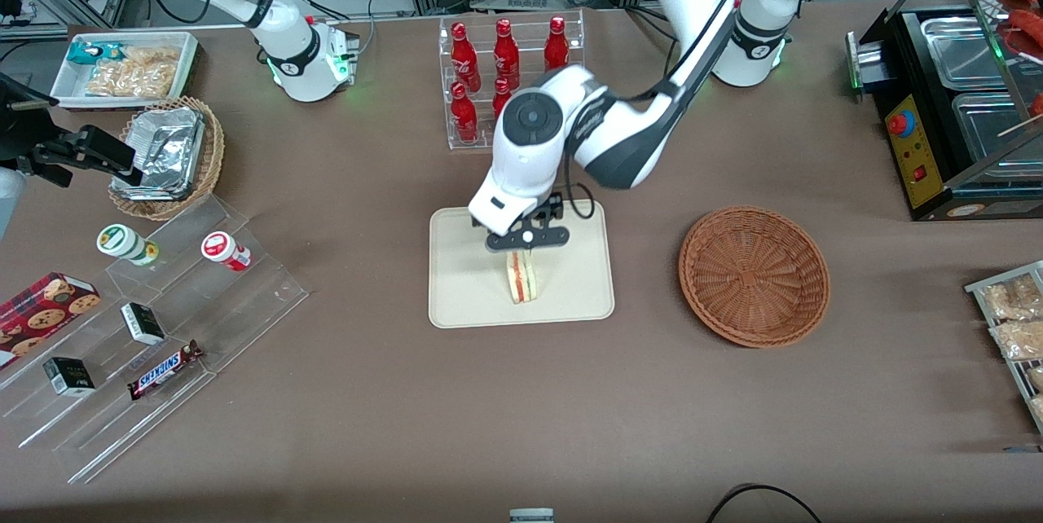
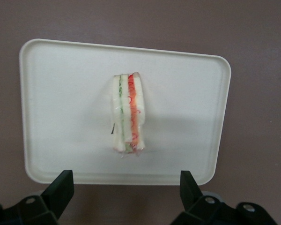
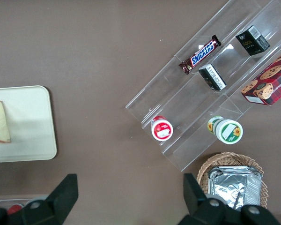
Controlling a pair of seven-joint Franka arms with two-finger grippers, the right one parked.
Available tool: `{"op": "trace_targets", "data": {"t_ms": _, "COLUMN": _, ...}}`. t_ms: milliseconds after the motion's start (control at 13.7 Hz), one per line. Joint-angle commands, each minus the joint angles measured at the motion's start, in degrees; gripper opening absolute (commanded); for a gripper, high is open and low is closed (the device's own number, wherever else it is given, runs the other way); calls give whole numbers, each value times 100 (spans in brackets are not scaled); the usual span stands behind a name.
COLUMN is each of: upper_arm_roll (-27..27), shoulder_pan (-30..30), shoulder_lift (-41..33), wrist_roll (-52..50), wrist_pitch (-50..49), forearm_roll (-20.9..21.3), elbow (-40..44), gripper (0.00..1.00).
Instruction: Place sandwich from basket to tray
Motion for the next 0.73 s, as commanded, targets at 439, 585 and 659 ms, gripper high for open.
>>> {"op": "trace_targets", "data": {"t_ms": 439, "upper_arm_roll": 104, "shoulder_pan": 869, "shoulder_lift": -758, "wrist_roll": 426, "wrist_pitch": -1745, "forearm_roll": 122, "elbow": -225, "gripper": 100}}
{"op": "trace_targets", "data": {"t_ms": 585, "upper_arm_roll": 287, "shoulder_pan": 1046, "shoulder_lift": -846, "wrist_roll": 478, "wrist_pitch": -2055, "forearm_roll": 445, "elbow": -261, "gripper": 100}}
{"op": "trace_targets", "data": {"t_ms": 659, "upper_arm_roll": 402, "shoulder_pan": 1072, "shoulder_lift": -855, "wrist_roll": 487, "wrist_pitch": -2108, "forearm_roll": 569, "elbow": -313, "gripper": 100}}
